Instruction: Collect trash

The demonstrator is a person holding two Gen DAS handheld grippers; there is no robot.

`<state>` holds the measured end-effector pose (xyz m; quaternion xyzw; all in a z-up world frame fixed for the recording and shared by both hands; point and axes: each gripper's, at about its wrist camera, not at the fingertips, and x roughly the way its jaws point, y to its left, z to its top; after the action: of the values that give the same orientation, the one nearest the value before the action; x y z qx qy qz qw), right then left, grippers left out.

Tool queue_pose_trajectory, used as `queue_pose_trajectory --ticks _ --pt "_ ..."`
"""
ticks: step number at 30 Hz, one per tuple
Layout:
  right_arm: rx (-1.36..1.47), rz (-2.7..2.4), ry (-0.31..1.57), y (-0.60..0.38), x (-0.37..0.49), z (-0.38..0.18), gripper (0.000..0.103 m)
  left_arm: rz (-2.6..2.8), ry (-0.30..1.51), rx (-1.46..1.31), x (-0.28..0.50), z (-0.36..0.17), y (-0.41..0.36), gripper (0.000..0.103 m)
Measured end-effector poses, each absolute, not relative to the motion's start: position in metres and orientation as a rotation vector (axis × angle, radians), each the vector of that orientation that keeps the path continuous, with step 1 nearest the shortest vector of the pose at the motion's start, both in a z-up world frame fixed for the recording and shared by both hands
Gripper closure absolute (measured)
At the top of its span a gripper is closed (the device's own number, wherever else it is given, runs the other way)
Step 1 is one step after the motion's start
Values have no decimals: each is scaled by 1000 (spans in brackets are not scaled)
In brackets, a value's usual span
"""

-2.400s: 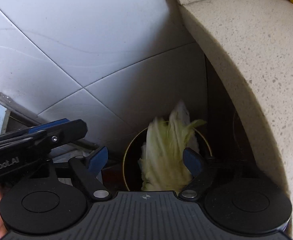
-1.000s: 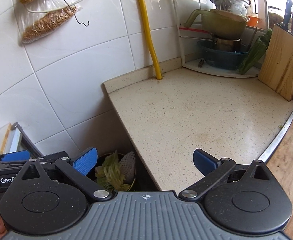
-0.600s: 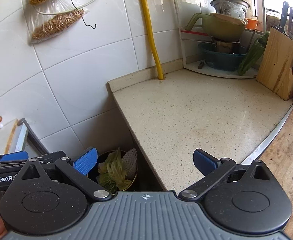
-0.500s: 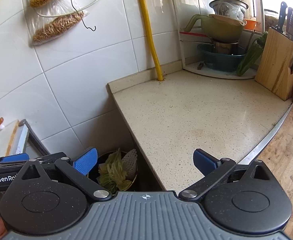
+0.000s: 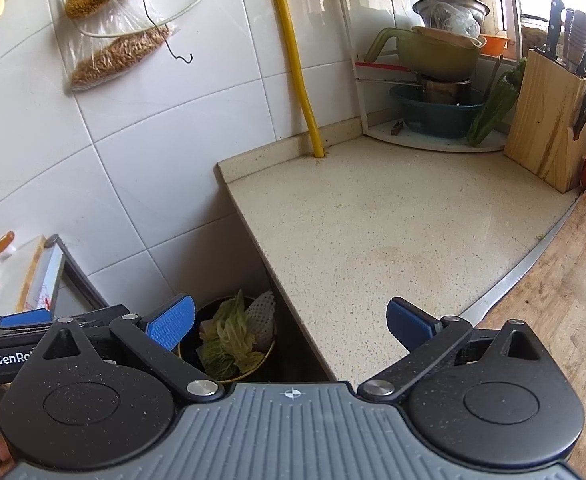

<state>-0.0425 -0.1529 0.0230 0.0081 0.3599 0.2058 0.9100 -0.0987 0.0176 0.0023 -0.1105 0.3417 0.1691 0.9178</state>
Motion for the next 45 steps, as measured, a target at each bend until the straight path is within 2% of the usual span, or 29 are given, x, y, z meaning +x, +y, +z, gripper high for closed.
queue_pose_trajectory --ticks 18,45 --pt "-32 445 830 -140 -36 3 0 412 838 -301 -97 -29 23 1" --pt "-85 445 880 -135 -31 -11 0 463 867 -235 -95 -34 26 1"
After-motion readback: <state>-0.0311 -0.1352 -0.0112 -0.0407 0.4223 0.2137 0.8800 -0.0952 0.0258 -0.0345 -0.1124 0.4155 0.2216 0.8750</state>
